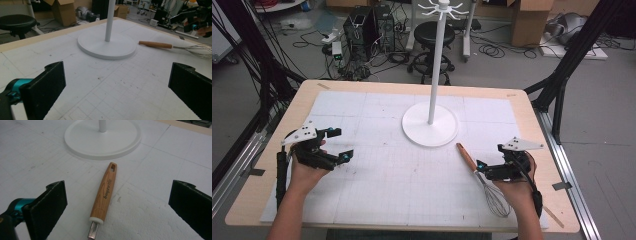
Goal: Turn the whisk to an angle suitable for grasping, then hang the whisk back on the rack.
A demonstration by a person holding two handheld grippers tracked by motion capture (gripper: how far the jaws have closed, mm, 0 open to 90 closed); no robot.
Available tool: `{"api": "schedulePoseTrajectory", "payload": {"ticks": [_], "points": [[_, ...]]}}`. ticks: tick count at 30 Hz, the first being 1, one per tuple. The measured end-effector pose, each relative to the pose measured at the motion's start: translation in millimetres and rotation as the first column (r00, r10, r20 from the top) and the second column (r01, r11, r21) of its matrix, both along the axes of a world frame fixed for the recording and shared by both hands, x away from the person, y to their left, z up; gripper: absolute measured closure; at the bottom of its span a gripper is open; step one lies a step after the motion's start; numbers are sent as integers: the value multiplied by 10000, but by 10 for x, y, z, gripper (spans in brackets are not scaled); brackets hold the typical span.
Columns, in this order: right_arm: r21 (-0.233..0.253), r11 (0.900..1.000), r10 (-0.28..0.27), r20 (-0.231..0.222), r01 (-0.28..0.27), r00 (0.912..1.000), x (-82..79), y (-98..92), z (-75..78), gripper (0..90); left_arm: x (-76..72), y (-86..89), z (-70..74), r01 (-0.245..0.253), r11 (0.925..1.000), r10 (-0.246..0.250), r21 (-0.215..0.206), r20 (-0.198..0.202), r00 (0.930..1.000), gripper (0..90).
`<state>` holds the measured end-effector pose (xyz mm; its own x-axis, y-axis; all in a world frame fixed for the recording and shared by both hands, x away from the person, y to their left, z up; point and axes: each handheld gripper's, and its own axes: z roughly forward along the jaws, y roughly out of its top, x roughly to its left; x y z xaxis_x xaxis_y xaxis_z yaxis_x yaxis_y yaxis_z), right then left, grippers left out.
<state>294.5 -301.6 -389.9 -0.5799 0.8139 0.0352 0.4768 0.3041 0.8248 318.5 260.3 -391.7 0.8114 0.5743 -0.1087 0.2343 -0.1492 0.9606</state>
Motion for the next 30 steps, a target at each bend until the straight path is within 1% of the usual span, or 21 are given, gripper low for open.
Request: {"api": "schedulePoseTrajectory", "payload": {"ticks": [2,4,8,10,13,14,15,17,19,20,22,23,24,26,29,30], "points": [[-93,9999,51,-41,-51,10000,27,13,-6,2,-23,-7,10,30,9998,-30,175,13,10000,17],[-59,10000,60,-101,-61,9999,47,41,-1,2,-40,-20,13,36,9994,-37,341,30,10000,17],[-137,9998,150,-126,-151,9998,70,91,14,2,-39,-39,3,131,9991,-130,407,-37,9999,17],[-166,9998,124,-149,-127,9998,73,97,20,3,-45,-62,-14,140,9985,-136,521,-83,9999,17],[-93,10000,8,-190,-10,9998,74,96,26,3,-60,-62,-21,209,9985,-202,502,-145,9997,17],[-64,10000,-71,-235,70,9997,81,101,29,3,-62,-54,-19,208,9982,-201,555,-118,9997,17],[-135,9998,-118,-279,114,9995,88,114,24,3,-62,-54,-19,208,9982,-201,555,-118,9997,17],[-496,9987,-113,-435,91,9990,100,138,6,3,-47,-49,-25,134,9987,-126,490,-179,9998,17],[-570,9984,-85,-428,60,9991,100,146,5,3,-53,-56,-24,168,9985,-156,524,-225,9996,17],[-458,9989,-99,-385,81,9992,87,154,25,3,-70,-68,-16,206,9979,-195,608,-183,9996,17],[-437,9990,-89,-394,72,9992,91,155,27,3,-105,-65,19,462,9982,-466,374,85,9989,17],[-437,9990,-89,-394,72,9992,91,155,27,3,-105,-65,19,462,9982,-466,374,85,9989,17],[-542,9985,-65,-489,39,9988,113,163,10,3,-131,-55,43,443,9987,-449,271,229,9987,17],[-676,9977,-73,-626,31,9980,134,168,3,3,-136,-46,50,401,9987,-409,306,256,9988,17],[-790,9969,-108,-668,55,9977,145,170,18,8,-146,-25,58,326,9987,-334,400,211,9992,17],[-725,9973,-178,-794,120,9967,168,159,45,38,-144,-20,58,322,9985,-331,440,204,9992,17]]}}
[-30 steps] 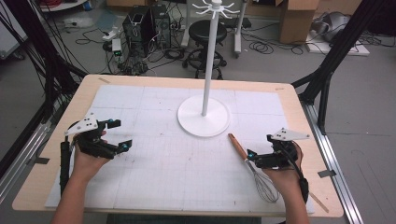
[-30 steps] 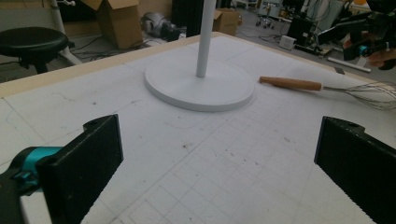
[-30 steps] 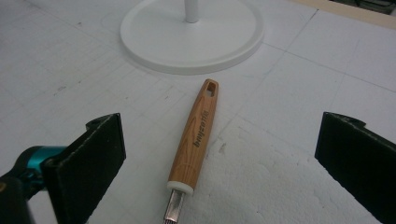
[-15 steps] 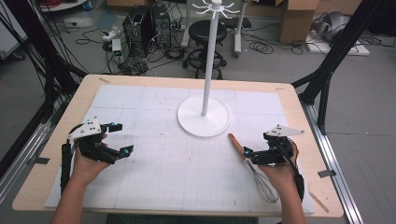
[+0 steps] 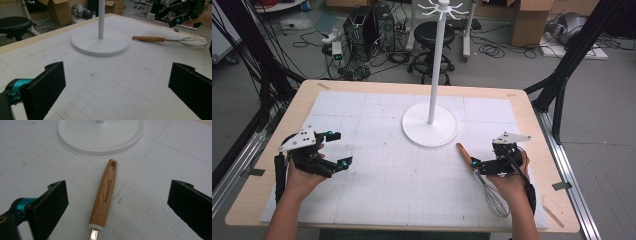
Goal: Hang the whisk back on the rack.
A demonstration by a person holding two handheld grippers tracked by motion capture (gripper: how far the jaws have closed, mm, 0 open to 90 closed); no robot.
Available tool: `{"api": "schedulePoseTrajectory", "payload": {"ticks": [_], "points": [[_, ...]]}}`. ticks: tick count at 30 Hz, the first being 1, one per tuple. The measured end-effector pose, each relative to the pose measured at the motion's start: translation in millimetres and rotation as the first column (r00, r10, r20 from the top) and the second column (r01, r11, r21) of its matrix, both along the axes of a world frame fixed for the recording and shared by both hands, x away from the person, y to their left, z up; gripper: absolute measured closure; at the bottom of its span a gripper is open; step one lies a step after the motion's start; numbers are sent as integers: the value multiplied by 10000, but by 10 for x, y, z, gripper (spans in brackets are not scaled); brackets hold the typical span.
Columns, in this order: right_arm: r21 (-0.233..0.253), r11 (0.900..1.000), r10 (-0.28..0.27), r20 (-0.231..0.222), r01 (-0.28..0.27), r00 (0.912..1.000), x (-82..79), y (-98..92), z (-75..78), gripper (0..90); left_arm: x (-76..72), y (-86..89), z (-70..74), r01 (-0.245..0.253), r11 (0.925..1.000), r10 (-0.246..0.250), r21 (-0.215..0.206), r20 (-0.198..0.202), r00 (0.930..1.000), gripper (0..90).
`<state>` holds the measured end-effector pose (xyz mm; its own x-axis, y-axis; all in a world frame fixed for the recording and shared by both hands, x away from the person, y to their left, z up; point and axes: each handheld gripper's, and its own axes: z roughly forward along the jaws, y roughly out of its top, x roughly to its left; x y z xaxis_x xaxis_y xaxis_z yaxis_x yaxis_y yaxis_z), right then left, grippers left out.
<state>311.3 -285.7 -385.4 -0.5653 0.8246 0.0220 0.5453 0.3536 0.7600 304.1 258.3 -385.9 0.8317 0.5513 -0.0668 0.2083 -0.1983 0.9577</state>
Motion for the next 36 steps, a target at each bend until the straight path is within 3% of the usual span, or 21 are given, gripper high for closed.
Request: {"api": "schedulePoseTrajectory", "payload": {"ticks": [4,5,11,18,19,22,23,26,32,33,35,36], "points": [[-119,9999,64,-272,-68,9996,75,-4,61,37,-2,0,1,6,10000,-6,43,-13,10000,17],[-269,9996,63,-658,-81,9978,137,-4,117,37,-11,-5,4,9,10000,-9,75,-9,10000,17],[-799,9962,252,-1293,-358,9913,268,53,189,37,-28,7,21,-27,10000,27,92,25,10000,17],[-1512,9863,318,-2170,-658,9756,380,204,183,39,-29,8,20,-50,9999,49,137,11,10000,17],[-1685,9827,349,-2414,-773,9698,405,244,154,51,-28,7,18,42,9998,-43,184,13,10000,17],[-1865,9787,350,-2624,-863,9643,417,272,121,68,-30,-3,15,56,9997,-57,217,46,10000,17],[-2067,9737,346,-2820,-960,9588,421,300,83,133,-27,-3,14,59,9997,-60,257,33,10000,17],[-2041,9738,341,-3058,-1005,9515,426,324,25,156,-26,-7,9,-15,9994,15,350,9,10000,17],[-2033,9744,253,-3260,-962,9450,431,343,-47,228,-20,-16,-8,-104,9982,109,594,-89,9999,17],[-2003,9741,302,-3461,-1053,9377,436,335,-64,234,-17,-19,-10,-92,9983,98,577,-100,9999,17],[-1907,9749,409,-3532,-1148,9347,443,329,-77,239,-16,-20,-10,-88,9984,94,566,-112,9999,17],[-1772,9763,494,-3757,-1240,9254,443,321,-93,280,-16,-22,-11,-99,9985,106,538,-127,9999,17]]}}
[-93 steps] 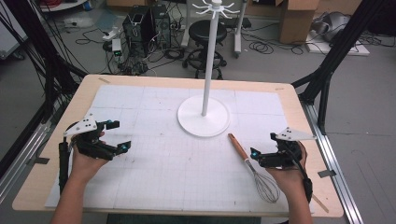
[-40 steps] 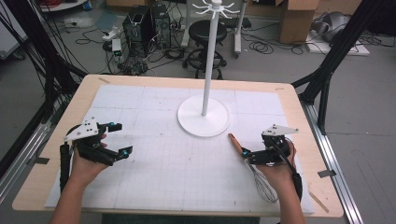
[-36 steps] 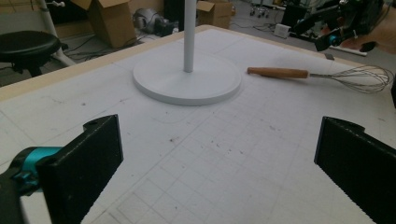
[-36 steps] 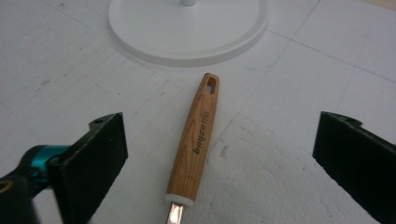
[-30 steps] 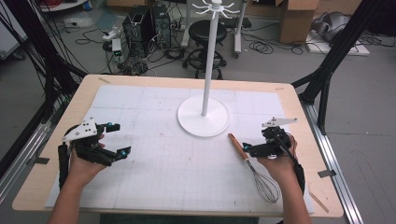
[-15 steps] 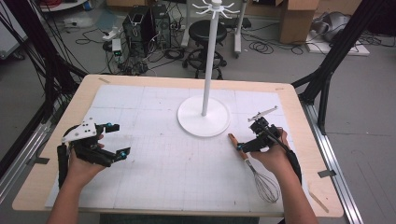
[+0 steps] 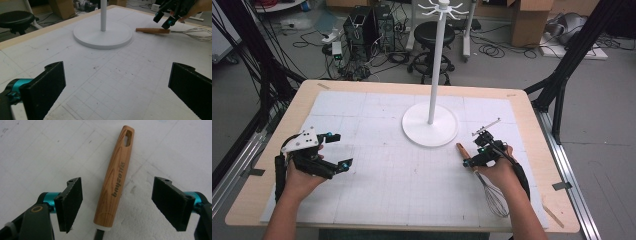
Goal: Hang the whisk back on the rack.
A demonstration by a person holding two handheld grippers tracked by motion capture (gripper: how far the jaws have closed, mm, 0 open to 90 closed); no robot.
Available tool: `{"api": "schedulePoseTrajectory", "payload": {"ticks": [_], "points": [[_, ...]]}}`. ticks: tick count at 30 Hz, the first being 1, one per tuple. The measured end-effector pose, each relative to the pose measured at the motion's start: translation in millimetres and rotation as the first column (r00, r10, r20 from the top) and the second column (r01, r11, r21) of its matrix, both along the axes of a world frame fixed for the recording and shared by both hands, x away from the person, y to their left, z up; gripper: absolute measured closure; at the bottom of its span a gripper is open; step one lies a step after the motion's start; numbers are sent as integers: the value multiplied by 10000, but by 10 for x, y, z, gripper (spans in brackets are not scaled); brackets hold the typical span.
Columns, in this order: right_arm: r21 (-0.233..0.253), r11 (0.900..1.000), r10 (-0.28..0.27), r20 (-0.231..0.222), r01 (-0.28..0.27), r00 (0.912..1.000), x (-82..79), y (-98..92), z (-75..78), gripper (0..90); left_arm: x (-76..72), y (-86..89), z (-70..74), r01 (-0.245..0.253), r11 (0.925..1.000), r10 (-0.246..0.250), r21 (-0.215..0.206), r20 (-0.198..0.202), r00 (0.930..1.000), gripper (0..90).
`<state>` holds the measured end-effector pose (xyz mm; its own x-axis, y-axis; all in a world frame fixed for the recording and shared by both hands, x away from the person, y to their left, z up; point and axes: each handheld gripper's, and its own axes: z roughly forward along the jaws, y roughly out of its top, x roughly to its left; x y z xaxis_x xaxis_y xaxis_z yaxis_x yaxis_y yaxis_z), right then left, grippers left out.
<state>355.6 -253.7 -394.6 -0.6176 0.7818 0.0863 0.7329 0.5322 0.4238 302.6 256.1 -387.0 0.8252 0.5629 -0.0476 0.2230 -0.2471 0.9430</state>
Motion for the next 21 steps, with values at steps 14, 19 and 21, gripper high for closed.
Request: {"api": "schedulePoseTrajectory", "payload": {"ticks": [14,19,21], "points": [[-225,9980,567,-891,-589,9944,-27,13,-141,458,5,12,-13,-24,10000,24,32,-112,9999,17],[26,9987,517,-741,-517,9959,-40,-21,-100,467,8,12,-17,-21,10000,21,43,-137,9999,17],[29,9995,321,-678,-320,9972,-31,-65,-88,473,8,11,-18,-42,10000,43,76,-128,9999,17]]}}
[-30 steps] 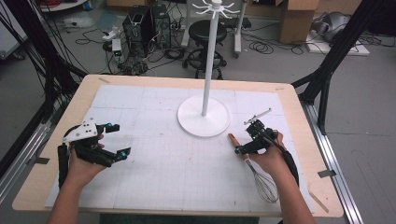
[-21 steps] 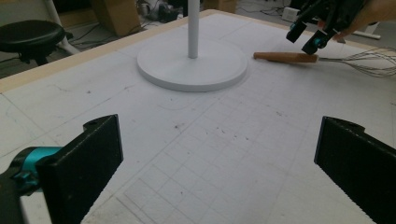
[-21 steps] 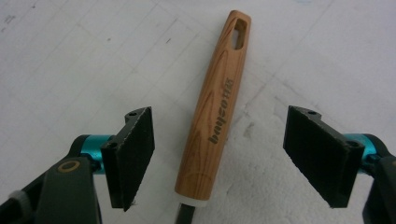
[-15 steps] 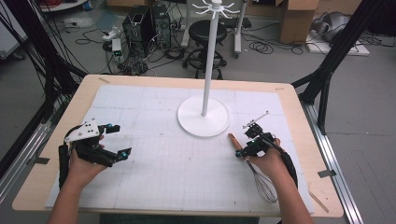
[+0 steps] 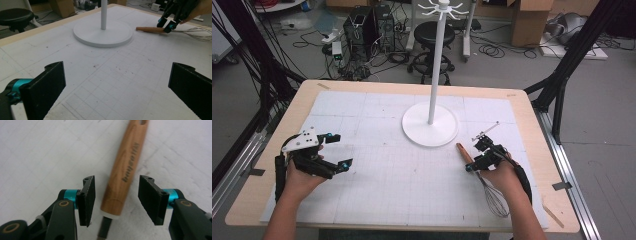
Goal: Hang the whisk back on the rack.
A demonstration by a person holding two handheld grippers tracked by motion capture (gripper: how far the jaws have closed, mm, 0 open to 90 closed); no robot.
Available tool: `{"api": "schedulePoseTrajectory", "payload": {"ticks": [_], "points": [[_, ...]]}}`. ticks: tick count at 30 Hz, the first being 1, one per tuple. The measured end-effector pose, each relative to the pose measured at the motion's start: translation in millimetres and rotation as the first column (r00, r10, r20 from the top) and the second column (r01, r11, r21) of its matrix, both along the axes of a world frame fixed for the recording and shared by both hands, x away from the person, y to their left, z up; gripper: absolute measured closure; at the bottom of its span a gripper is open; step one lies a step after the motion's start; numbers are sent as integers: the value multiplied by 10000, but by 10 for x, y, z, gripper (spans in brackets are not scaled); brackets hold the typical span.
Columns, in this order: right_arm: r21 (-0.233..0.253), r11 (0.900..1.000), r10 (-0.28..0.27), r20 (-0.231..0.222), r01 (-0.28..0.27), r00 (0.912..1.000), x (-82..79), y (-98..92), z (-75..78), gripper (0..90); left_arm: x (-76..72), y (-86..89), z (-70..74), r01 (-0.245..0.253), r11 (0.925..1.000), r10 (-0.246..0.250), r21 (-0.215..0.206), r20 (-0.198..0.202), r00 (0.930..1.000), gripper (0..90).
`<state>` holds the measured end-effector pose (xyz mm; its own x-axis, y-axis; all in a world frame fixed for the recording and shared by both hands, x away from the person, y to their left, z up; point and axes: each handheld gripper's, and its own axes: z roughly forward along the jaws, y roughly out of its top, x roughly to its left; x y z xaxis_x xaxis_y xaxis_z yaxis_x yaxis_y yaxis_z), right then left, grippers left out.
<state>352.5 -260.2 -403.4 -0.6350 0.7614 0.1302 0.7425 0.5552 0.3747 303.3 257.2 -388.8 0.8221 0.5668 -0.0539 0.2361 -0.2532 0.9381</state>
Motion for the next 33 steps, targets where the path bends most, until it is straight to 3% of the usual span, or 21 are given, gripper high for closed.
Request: {"api": "schedulePoseTrajectory", "payload": {"ticks": [3,6,8,12,16,21,33], "points": [[84,9998,-156,-107,157,9998,3,-28,-4,510,4,-3,-5,-8,10000,8,-5,-23,10000,17],[-81,9999,-102,-519,97,9986,5,1,-64,543,4,-10,-8,23,10000,-23,16,-30,10000,17],[-182,9998,-76,-516,67,9986,0,28,-91,547,3,-11,-8,7,10000,-7,37,-19,10000,17],[-880,9961,75,-117,-85,9999,-40,97,-80,600,4,-12,-11,-3,10000,3,46,-22,10000,17],[-1326,9910,-210,-20,205,9998,-62,163,-72,621,7,-13,-13,2,10000,-2,58,-20,10000,17],[-1377,9902,-212,32,215,9998,-64,177,-64,681,5,-15,-15,14,10000,-14,83,-38,10000,17],[-1456,9891,218,121,-198,9997,-82,198,-59,693,12,-14,-28,-24,9999,25,164,-49,10000,17]]}}
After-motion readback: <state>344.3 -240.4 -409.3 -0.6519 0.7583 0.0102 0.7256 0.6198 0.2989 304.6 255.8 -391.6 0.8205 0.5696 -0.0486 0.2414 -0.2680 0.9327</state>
